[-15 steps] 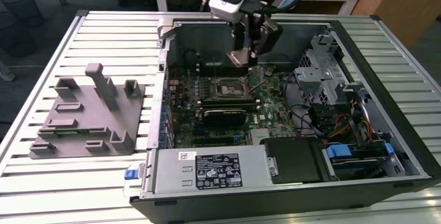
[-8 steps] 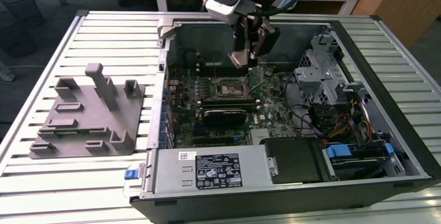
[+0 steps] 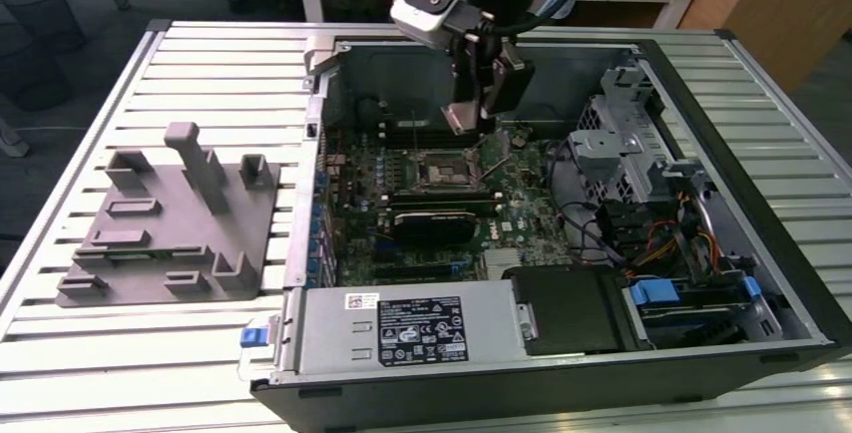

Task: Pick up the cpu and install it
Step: 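Place the cpu into insertion slot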

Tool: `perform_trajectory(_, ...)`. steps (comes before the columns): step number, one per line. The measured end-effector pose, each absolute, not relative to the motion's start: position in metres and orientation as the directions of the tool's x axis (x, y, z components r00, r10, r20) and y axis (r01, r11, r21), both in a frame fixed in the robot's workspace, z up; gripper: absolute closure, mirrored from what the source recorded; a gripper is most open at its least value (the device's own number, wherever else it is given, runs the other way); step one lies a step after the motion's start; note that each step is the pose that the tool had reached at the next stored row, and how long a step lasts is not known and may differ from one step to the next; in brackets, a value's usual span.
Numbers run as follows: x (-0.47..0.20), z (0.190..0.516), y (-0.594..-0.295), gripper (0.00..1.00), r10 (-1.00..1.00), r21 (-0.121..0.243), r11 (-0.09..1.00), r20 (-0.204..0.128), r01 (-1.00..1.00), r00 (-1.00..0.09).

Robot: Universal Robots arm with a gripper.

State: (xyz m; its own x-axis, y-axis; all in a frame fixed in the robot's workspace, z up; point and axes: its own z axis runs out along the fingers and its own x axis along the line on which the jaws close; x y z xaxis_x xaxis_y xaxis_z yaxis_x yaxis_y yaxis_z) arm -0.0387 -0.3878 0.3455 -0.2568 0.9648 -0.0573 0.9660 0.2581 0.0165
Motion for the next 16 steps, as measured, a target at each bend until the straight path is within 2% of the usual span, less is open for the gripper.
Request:
perform_trajectory(9, -0.039, 0.335, -0.388, 0.47, 0.994, 0.016, 0.099, -0.057, 0.995, -0.098)
perform_trajectory(16, -0.039, 0.329, -0.37, 0.47, 0.995, 0.016, 0.085, -0.057, 0.996, -0.084)
